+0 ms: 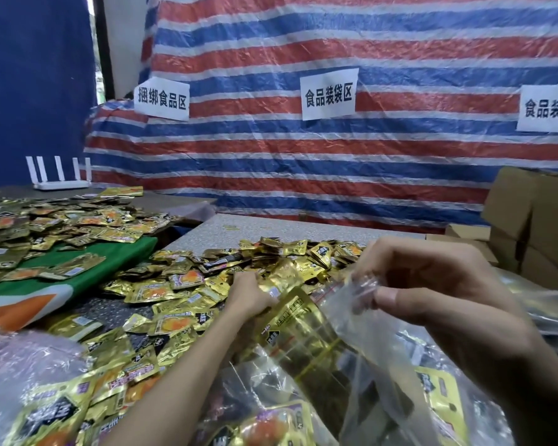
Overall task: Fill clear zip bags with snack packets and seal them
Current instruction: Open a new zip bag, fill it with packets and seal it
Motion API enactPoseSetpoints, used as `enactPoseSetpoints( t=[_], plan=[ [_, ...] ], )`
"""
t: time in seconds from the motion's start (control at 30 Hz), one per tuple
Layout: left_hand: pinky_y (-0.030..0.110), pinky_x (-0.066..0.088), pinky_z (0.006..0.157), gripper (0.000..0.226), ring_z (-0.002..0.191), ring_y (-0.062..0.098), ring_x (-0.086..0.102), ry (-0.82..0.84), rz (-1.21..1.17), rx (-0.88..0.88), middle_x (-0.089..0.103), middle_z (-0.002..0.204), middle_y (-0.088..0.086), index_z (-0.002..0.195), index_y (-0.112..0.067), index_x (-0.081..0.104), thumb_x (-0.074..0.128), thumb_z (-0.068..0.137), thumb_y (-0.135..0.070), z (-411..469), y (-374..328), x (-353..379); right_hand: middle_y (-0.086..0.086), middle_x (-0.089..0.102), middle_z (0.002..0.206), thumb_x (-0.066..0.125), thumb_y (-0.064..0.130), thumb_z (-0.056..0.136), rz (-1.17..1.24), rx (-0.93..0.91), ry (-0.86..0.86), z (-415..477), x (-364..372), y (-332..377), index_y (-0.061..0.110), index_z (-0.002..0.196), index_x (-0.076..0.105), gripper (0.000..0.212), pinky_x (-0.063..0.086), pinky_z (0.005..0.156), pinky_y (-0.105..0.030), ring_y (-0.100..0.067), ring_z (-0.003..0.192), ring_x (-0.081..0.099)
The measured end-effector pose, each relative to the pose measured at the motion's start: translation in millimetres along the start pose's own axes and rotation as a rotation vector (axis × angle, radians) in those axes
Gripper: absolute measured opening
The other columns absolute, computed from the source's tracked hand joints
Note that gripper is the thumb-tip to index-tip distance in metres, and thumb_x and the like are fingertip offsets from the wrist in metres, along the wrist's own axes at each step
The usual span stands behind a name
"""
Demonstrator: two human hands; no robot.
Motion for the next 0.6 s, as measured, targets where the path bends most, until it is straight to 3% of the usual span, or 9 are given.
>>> enactPoseSetpoints(
  t=[0.07,0.1,0.17,0.2,0.3,0.4,0.43,0.5,0.6],
  plan=[
    [0.014,0.044,0.043,0.055,0.061,0.002,0.061,0.021,-0.406,-0.043,0.063,0.103,0.004,0.112,-0.014,0.053,0.089,0.071,-0.020,-9.6,-7.2,-19.8,-0.013,0.062,0.075,0.068,0.020,0.068,0.004,0.006,-0.020,-2.4,-3.1,-1.4,0.005,0.082,0.067,0.021,0.046,0.066,-0.033,-0.024,0.072,0.059],
    [0.015,0.048,0.045,0.057,0.061,0.006,0.063,0.101,-0.695,-0.090,0.065,0.099,0.007,0.106,-0.011,0.054,0.092,0.065,-0.024,-19.0,-10.9,-26.8,-0.013,0.061,0.075,0.067,0.023,0.068,0.025,0.006,-0.041,-3.2,-3.4,-1.3,0.005,0.083,0.067,0.024,0.044,0.064,-0.032,-0.023,0.072,0.058],
    [0.026,0.056,0.054,0.057,0.065,0.019,0.065,0.424,-1.239,-0.162,0.067,0.092,0.015,0.096,0.002,0.064,0.095,0.058,-0.028,-47.3,-30.6,-33.9,-0.014,0.060,0.076,0.066,0.027,0.067,0.048,-0.011,-0.063,-4.2,-2.5,-1.0,0.006,0.082,0.067,0.026,0.041,0.061,-0.030,-0.025,0.071,0.055],
    [0.033,0.059,0.057,0.054,0.067,0.023,0.066,0.600,-1.389,-0.173,0.067,0.087,0.016,0.090,0.003,0.067,0.096,0.058,-0.030,-65.2,-42.3,-40.6,-0.015,0.060,0.077,0.066,0.028,0.067,0.050,-0.021,-0.063,-3.4,-0.9,0.5,0.006,0.082,0.067,0.026,0.041,0.061,-0.031,-0.029,0.071,0.055],
    [0.051,0.059,0.070,0.047,0.082,0.032,0.073,0.918,-1.313,-0.068,0.073,0.092,0.017,0.093,-0.002,0.077,0.092,0.065,-0.037,-114.7,-52.8,-59.1,-0.020,0.059,0.079,0.065,0.028,0.068,0.025,-0.053,-0.095,-0.8,1.1,1.7,0.006,0.081,0.066,0.025,0.040,0.063,-0.037,-0.045,0.075,0.054],
    [0.062,0.052,0.081,0.046,0.108,0.037,0.068,1.026,-1.130,0.093,0.071,0.118,0.014,0.115,-0.011,0.074,0.082,0.078,-0.037,-144.8,-59.9,-72.2,-0.018,0.059,0.081,0.064,0.028,0.068,-0.045,-0.060,-0.111,2.3,7.0,1.6,0.007,0.080,0.064,0.024,0.041,0.062,-0.035,-0.042,0.077,0.054],
    [0.054,0.056,0.078,0.035,0.102,0.031,0.071,0.984,-1.006,0.134,0.072,0.111,0.017,0.105,-0.009,0.077,0.080,0.080,-0.034,-149.8,-64.5,-74.5,-0.014,0.059,0.080,0.065,0.025,0.069,-0.068,-0.058,-0.108,3.3,9.6,1.0,0.007,0.078,0.063,0.020,0.042,0.062,-0.030,-0.034,0.076,0.056],
    [0.030,0.059,0.062,0.019,0.072,0.016,0.073,0.735,-0.748,0.153,0.069,0.084,0.017,0.070,-0.008,0.078,0.085,0.073,-0.026,-145.9,-67.6,-84.3,-0.010,0.059,0.080,0.067,0.012,0.072,-0.091,-0.042,-0.103,5.0,13.7,-1.2,0.007,0.077,0.063,0.008,0.044,0.069,-0.025,-0.023,0.079,0.059],
    [0.025,0.056,0.054,0.029,0.059,0.013,0.067,0.597,-0.747,0.179,0.070,0.071,0.006,0.064,-0.017,0.078,0.096,0.049,-0.035,-148.4,-77.8,-95.6,-0.007,0.060,0.080,0.065,0.005,0.075,-0.142,-0.032,-0.067,4.6,17.9,-2.6,0.010,0.074,0.062,0.005,0.045,0.075,-0.024,-0.023,0.082,0.060]
  ],
)
Point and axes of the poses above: each hand's wrist, its own z-axis towards the middle knuckle, its own x-axis out of the palm, y = z × x, the point moved 9 cm from there along z, towards the middle knuckle
